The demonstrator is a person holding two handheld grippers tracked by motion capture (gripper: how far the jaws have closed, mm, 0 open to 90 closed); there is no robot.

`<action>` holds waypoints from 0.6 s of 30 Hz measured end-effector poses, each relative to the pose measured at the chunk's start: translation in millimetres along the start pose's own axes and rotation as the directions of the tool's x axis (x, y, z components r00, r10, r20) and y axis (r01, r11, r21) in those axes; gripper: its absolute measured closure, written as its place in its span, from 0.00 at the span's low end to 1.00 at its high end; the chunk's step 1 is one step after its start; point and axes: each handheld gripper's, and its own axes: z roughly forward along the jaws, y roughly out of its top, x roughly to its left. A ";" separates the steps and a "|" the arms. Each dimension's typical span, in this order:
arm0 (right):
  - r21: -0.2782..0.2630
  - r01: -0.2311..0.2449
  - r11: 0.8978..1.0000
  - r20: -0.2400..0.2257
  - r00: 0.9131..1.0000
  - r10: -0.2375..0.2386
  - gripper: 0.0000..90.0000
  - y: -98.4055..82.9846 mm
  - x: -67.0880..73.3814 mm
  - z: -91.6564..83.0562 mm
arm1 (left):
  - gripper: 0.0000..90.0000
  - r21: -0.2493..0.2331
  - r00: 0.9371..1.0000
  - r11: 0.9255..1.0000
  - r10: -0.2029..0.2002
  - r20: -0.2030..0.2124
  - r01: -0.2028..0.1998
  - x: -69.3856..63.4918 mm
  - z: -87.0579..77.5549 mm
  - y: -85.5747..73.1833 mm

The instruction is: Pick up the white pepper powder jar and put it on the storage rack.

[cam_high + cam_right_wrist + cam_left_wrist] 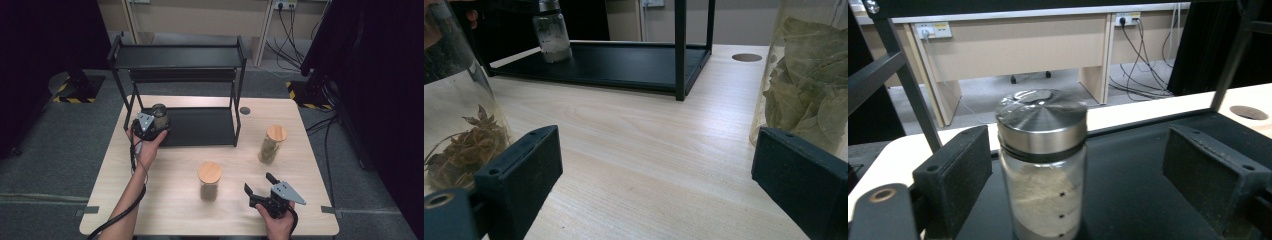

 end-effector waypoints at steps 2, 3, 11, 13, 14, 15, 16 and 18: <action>0.000 0.000 1.000 0.000 1.000 0.000 0.07 0.0 0.1 0.0 | 0.13 -0.001 1.000 1.000 -0.002 0.005 0.002 -1.5 -3.1 -1.5; 0.000 0.000 1.000 0.000 1.000 0.000 0.07 0.0 0.1 -0.1 | 0.13 0.000 1.000 1.000 -0.004 0.010 0.004 -2.3 -4.6 -2.2; -0.001 0.001 1.000 0.002 1.000 -0.001 0.07 0.0 0.1 0.0 | 0.13 0.001 1.000 1.000 0.000 0.030 0.000 -7.2 -14.0 -4.7; -0.002 -0.001 1.000 0.001 1.000 0.001 0.07 -0.1 0.1 -0.2 | 0.13 0.002 0.999 1.000 -0.009 0.037 0.009 -7.8 -16.2 -4.6; -0.001 -0.001 1.000 0.001 1.000 0.001 0.07 -0.1 0.1 -0.2 | 0.13 0.003 0.999 1.000 -0.010 0.038 0.010 -8.2 -17.5 -4.6; -0.002 -0.001 1.000 0.001 1.000 0.001 0.07 -0.1 0.1 -0.2 | 0.13 0.005 0.999 1.000 -0.010 0.037 0.009 -8.8 -18.9 -4.7; -0.001 -0.001 1.000 0.002 1.000 0.001 0.07 -0.1 0.1 -0.2 | 0.13 0.004 0.999 1.000 -0.014 0.040 0.014 -9.5 -20.3 -5.0; -0.001 0.001 1.000 0.002 1.000 -0.001 0.07 0.0 0.2 0.0 | 0.13 0.003 0.999 1.000 -0.013 0.050 0.013 -11.6 -23.7 -5.8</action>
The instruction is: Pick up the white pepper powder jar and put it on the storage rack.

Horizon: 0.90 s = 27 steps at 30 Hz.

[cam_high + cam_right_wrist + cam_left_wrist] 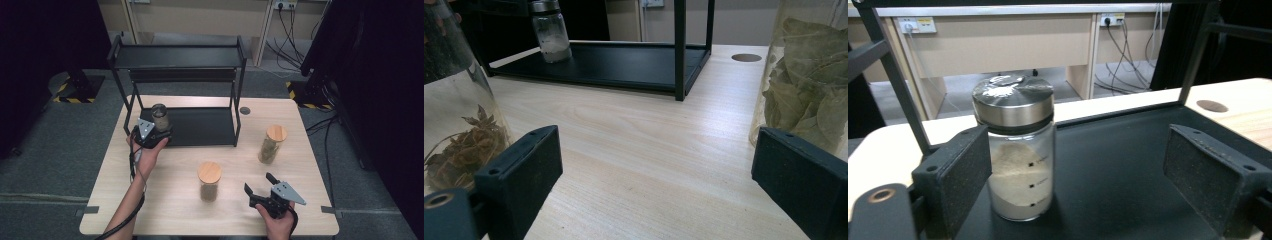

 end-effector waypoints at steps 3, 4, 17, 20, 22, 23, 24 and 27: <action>0.000 0.000 1.000 0.000 1.000 0.000 0.07 0.0 0.1 0.0 | 0.13 0.000 1.000 1.000 0.007 0.015 -0.007 -3.5 -3.3 -1.6; 0.000 0.000 1.000 0.001 1.000 0.000 0.07 0.0 0.0 0.0 | 0.13 -0.001 1.000 1.000 0.001 0.019 -0.001 -4.7 -4.0 -2.4; -0.001 -0.001 1.000 0.001 1.000 0.001 0.07 0.0 0.1 -0.1 | 0.13 0.017 0.999 1.000 0.001 0.039 -0.002 -11.9 -14.6 -15.7; 0.000 -0.001 1.000 0.002 1.000 0.001 0.07 0.0 0.1 0.0 | 0.13 0.025 0.999 1.000 -0.010 0.049 0.009 -13.8 -19.8 -18.6; -0.001 -0.001 1.000 0.002 1.000 0.001 0.07 0.0 0.1 -0.1 | 0.13 0.026 0.998 1.000 -0.010 0.057 0.009 -15.4 -22.7 -20.9; -0.001 -0.001 1.000 0.002 1.000 0.001 0.07 0.0 0.1 -0.1 | 0.13 0.026 0.998 1.000 -0.010 0.057 0.009 -15.4 -22.7 -20.9; -0.001 -0.001 1.000 0.002 1.000 0.001 0.07 0.0 0.1 -0.1 | 0.13 0.027 0.998 1.000 -0.009 0.059 0.007 -15.9 -24.0 -22.0; 0.000 0.000 1.000 0.002 1.000 0.000 0.07 0.0 0.2 0.0 | 0.13 0.026 0.998 1.000 -0.019 0.067 0.018 -15.9 -29.4 -25.0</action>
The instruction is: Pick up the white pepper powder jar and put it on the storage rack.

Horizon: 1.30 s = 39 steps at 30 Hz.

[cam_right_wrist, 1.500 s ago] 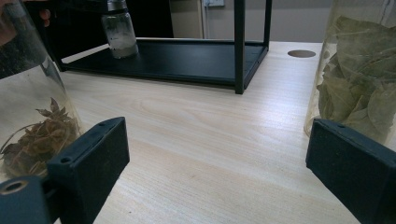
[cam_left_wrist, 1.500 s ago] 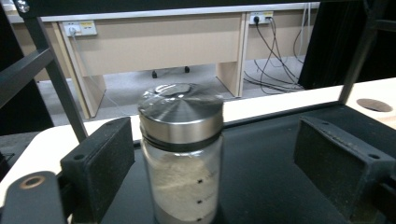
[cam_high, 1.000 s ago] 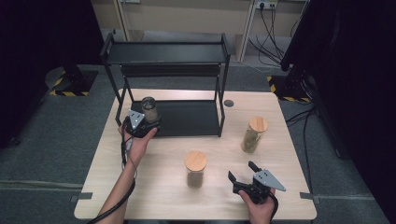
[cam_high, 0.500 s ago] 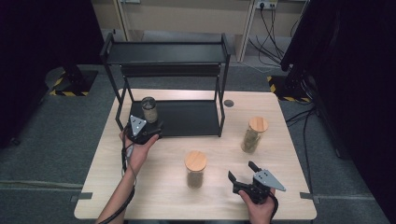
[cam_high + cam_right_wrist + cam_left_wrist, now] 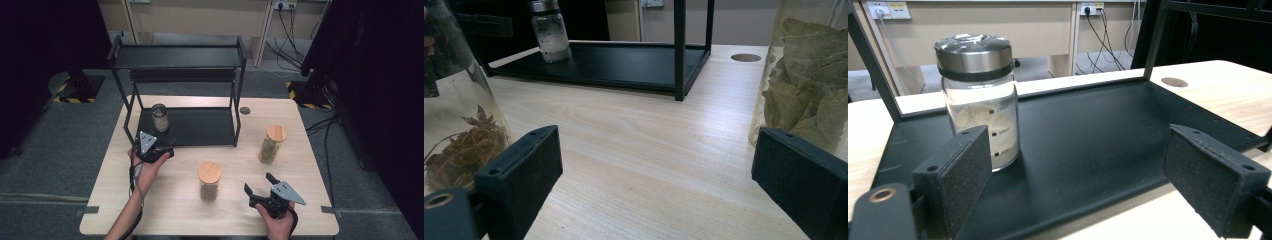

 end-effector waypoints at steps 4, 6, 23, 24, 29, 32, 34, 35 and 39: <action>0.000 -0.001 1.000 0.000 1.000 0.001 0.07 0.0 -0.1 0.0 | 0.13 -0.006 1.000 1.000 -0.003 0.009 0.003 -0.9 -5.0 -0.6; 0.001 0.000 1.000 0.000 1.000 0.000 0.07 0.0 0.0 0.1 | 0.13 -0.010 1.000 1.000 -0.005 0.014 0.005 -1.7 -7.7 -0.7; -0.001 -0.004 1.000 -0.001 1.000 0.004 0.07 0.0 -0.2 -0.2 | 0.13 0.004 0.998 1.000 -0.017 0.061 0.016 -8.2 -31.8 -13.9; -0.001 -0.004 1.000 -0.001 1.000 0.004 0.07 0.0 -0.2 -0.2 | 0.13 0.003 0.998 1.000 -0.014 0.058 0.014 -8.1 -33.3 -15.6; -0.001 -0.003 1.000 0.000 1.000 0.003 0.07 -0.1 -0.1 -0.2 | 0.13 0.008 0.998 1.000 -0.029 0.065 0.028 -8.0 -40.0 -23.7; -0.001 -0.003 1.000 0.000 1.000 0.003 0.07 0.0 -0.1 -0.2 | 0.13 0.012 0.997 1.000 -0.026 0.069 0.025 -7.0 -43.3 -26.9; -0.002 -0.002 1.000 0.000 1.000 0.002 0.07 -0.1 -0.1 -0.3 | 0.13 0.013 0.997 0.999 -0.033 0.074 0.032 -6.1 -45.8 -28.8; -0.001 -0.002 1.000 0.000 1.000 0.002 0.07 -0.1 -0.1 -0.2 | 0.13 0.014 0.997 0.999 -0.035 0.075 0.034 -5.6 -47.1 -29.5; -0.001 -0.001 1.000 0.001 1.000 0.001 0.07 0.0 0.0 -0.1 | 0.13 0.015 0.996 0.999 -0.040 0.081 0.039 -5.3 -52.1 -32.7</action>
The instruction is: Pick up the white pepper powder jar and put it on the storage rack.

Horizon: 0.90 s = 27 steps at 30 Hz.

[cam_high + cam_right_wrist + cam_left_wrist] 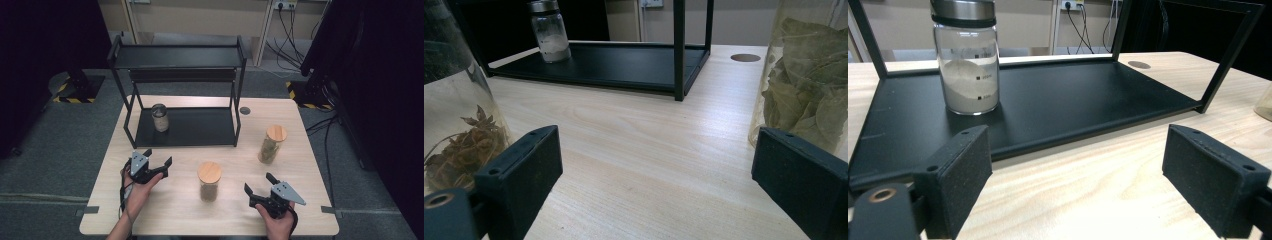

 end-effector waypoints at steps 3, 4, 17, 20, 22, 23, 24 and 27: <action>-0.001 -0.001 1.000 0.001 1.000 0.001 0.07 0.0 0.0 -0.1 | 0.13 0.003 1.000 1.000 -0.011 0.015 0.011 -1.8 -3.8 -2.7; 0.000 -0.001 1.000 0.000 1.000 0.001 0.07 0.0 0.0 -0.1 | 0.13 0.003 1.000 1.000 -0.009 0.016 0.009 -2.4 -5.1 -3.4; -0.001 0.000 1.000 0.002 1.000 0.000 0.07 -0.1 0.2 -0.2 | 0.13 -0.001 0.999 1.000 -0.015 0.044 0.015 -8.6 -20.0 -15.0; -0.001 0.000 1.000 0.002 1.000 0.000 0.07 0.0 0.1 -0.1 | 0.13 -0.006 0.999 1.000 -0.012 0.048 0.013 -9.9 -23.1 -14.5; 0.000 0.000 1.000 0.002 1.000 0.000 0.07 0.0 0.2 -0.1 | 0.13 -0.008 0.999 1.000 -0.013 0.048 0.013 -10.3 -24.4 -14.2; -0.001 0.000 1.000 0.002 1.000 0.000 0.07 -0.1 0.3 -0.1 | 0.13 -0.008 0.999 1.000 -0.009 0.048 0.009 -10.6 -24.9 -14.2; -0.001 0.000 1.000 0.002 1.000 0.000 0.07 -0.1 0.3 -0.1 | 0.13 -0.009 0.999 1.000 -0.008 0.049 0.008 -11.0 -25.3 -14.2; -0.002 -0.002 1.000 0.002 1.000 0.002 0.07 -0.1 0.2 -0.3 | 0.13 -0.010 0.999 1.000 -0.008 0.052 0.009 -12.8 -27.3 -14.5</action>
